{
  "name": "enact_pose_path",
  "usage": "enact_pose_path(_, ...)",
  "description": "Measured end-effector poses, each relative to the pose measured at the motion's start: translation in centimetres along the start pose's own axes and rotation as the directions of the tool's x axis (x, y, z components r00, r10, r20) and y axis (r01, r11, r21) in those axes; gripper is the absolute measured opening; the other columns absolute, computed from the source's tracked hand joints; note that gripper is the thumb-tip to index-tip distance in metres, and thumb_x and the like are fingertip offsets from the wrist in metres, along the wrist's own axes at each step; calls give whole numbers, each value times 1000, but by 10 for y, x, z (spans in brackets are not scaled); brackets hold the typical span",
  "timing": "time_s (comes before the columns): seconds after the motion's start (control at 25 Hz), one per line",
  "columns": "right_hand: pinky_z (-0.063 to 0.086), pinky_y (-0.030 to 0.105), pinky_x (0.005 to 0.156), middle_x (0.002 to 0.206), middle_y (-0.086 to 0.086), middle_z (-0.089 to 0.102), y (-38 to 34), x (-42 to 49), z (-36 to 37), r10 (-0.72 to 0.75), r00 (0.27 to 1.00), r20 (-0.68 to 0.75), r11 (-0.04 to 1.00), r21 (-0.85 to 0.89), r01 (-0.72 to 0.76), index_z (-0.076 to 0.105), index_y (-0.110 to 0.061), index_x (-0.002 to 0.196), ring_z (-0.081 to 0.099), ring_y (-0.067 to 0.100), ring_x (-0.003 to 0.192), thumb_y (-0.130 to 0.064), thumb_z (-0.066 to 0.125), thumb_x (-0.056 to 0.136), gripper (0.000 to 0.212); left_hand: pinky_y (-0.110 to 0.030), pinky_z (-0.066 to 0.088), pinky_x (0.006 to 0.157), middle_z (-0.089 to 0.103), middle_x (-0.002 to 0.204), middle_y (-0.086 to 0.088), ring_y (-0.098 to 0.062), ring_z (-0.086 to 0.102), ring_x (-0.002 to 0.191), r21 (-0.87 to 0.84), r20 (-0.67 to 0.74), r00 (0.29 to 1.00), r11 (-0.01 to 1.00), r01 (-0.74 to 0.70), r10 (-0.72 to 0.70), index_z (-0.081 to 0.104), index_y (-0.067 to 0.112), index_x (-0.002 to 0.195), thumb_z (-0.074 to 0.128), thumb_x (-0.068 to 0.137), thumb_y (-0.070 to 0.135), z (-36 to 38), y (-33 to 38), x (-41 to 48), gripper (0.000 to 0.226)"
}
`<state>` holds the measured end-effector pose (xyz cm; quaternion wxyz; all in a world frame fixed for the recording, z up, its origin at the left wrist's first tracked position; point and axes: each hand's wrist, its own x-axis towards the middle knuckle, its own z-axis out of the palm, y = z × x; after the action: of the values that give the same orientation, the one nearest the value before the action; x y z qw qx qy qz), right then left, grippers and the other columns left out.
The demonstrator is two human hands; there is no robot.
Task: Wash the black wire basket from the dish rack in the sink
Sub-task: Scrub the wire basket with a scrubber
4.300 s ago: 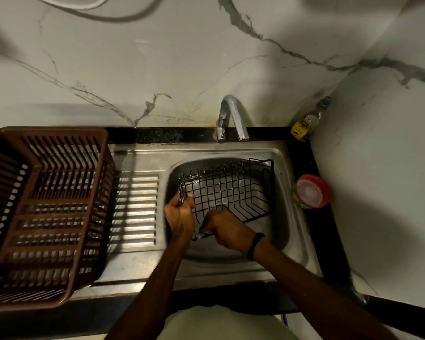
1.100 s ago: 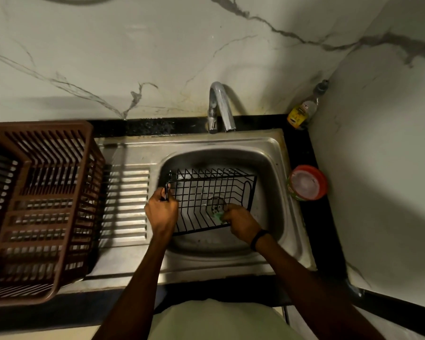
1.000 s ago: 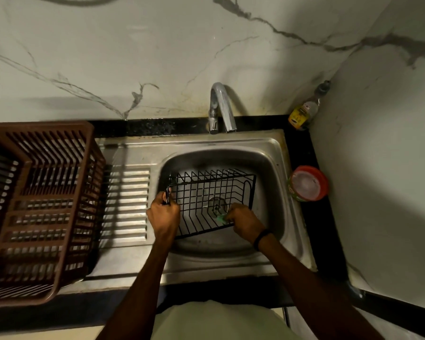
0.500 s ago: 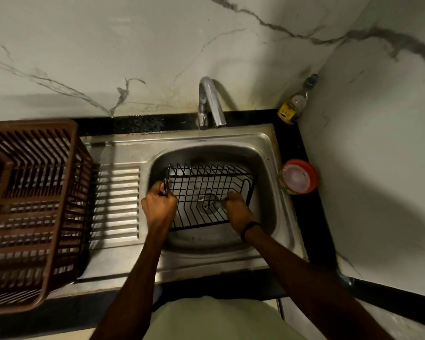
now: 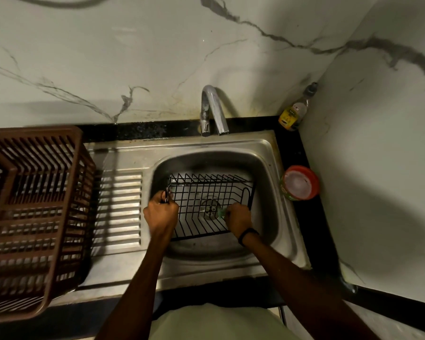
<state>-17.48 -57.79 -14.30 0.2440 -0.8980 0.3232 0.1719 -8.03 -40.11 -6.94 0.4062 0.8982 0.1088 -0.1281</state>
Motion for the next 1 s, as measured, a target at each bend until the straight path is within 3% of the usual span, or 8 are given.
enact_pose_path(0.12,51,23,69,97,6,73,-24,1,-2,332,936,-121,896,350,-273,74,-9,94,69,21,92,-16,67,89,11,-35,51,73,68,84,-11,-27,62,76,-14,-42,999,1000,17,-18,70,12,99,51,105,30,9,-2,-11,27)
enact_pose_path(0.24,43,11,68,95,9,69,-48,-12,7,220,972,-84,887,431,-164,65,-10,84,64,19,89,-10,64,90,6,-27,40,64,66,80,-11,-23,58,69,-7,-38,999,1000,10,-10,69,10,97,53,104,27,8,3,-7,24)
enact_pose_path(0.32,49,11,68,86,7,67,-44,-12,8,153,984,-89,866,491,-90,56,-18,70,62,18,83,-5,63,88,24,-27,38,66,66,81,-10,-23,57,72,-8,-37,999,1000,21,-22,70,12,97,54,104,27,5,4,-7,23)
enact_pose_path(0.44,54,26,73,90,5,66,-33,-2,6,347,929,-126,829,505,-241,65,-8,85,64,18,89,-9,67,87,4,-30,45,70,66,82,-8,-25,61,76,-24,-37,999,999,27,-27,70,11,97,54,103,25,8,5,-13,22)
enact_pose_path(0.6,42,10,69,91,-6,55,-44,-13,19,14,994,-111,909,416,34,65,-8,90,53,6,85,-6,67,88,4,-33,56,69,65,73,-1,-24,67,72,1,6,1000,1000,18,-18,68,17,93,53,102,31,11,9,-11,22)
enact_pose_path(0.8,45,21,76,101,7,58,-16,-1,5,233,955,-182,916,372,-152,61,-3,103,55,18,93,-8,55,94,12,-26,45,67,56,69,7,-12,58,67,-24,-8,1000,999,25,-25,58,23,85,51,105,28,7,9,-20,22)
enact_pose_path(0.92,50,26,80,96,11,64,-17,-8,12,-112,991,-73,980,156,122,65,-1,92,60,21,89,0,56,91,9,-33,53,74,60,71,4,-23,64,74,22,4,1000,1000,8,-8,62,22,84,54,101,27,10,7,-10,20)
enact_pose_path(1.0,46,22,72,86,9,63,-8,-11,9,-254,965,69,941,246,231,63,-3,80,58,12,77,4,63,86,9,-33,49,76,62,73,1,-27,64,78,31,-6,1000,999,28,-28,67,19,88,55,101,25,9,4,-10,18)
